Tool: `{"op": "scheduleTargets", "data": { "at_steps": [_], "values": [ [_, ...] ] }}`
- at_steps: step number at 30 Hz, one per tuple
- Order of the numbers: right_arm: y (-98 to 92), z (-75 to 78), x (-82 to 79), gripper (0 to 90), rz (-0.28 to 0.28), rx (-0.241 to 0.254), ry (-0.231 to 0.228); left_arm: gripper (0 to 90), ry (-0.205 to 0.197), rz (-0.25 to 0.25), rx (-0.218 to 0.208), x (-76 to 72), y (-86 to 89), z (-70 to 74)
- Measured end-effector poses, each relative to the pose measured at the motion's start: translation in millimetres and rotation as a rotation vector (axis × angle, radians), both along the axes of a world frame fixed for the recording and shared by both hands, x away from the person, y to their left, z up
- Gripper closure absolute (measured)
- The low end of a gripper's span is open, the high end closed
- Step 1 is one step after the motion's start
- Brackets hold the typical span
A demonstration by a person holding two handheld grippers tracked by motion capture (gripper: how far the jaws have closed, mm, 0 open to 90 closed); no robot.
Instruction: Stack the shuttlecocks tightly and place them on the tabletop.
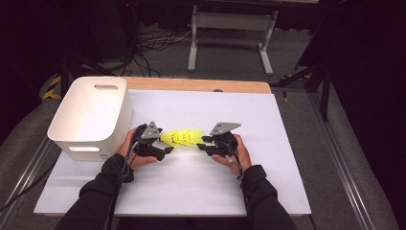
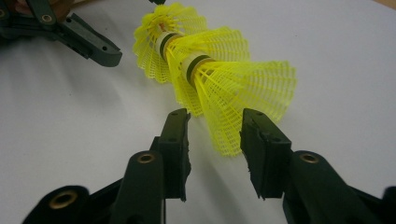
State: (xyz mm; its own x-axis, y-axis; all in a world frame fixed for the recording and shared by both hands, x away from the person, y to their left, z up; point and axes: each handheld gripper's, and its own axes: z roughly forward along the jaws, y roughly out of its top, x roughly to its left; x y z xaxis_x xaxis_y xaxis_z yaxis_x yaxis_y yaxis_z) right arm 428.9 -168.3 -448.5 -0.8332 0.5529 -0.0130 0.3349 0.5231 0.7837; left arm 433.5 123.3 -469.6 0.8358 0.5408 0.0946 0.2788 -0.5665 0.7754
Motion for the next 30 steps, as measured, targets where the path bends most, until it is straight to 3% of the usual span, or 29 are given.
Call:
{"op": "scheduleTargets", "data": {
  "at_steps": [4, 6, 12, 16, 23, 30],
  "values": [
    [7.1, -2.4, 3.8, 70.0, -0.005, -0.028, 0.001, 13.3, 0.003, 0.011, 0.030, -0.7, -0.1, -2.5],
    [13.3, -2.6, 7.0, 73.8, -0.004, -0.050, 0.004, 16.0, -0.002, 0.015, 0.024, -0.2, -0.3, -2.4],
    [21.9, -1.6, 11.8, 77.9, 0.018, -0.030, 0.020, 19.6, -0.017, 0.033, 0.033, -0.6, -1.4, -2.7],
    [26.8, -3.2, 11.9, 71.3, 0.038, -0.009, 0.034, 21.0, -0.011, 0.032, 0.020, -1.5, -0.3, -2.1],
    [25.2, -2.8, 11.1, 58.7, 0.051, 0.026, 0.060, 18.4, -0.019, 0.063, 0.063, -5.2, -0.1, -4.7],
    [26.1, -3.3, 10.2, 60.3, 0.050, 0.029, 0.063, 18.3, 0.008, 0.095, 0.092, -0.7, -1.3, -10.7]
  ]
}}
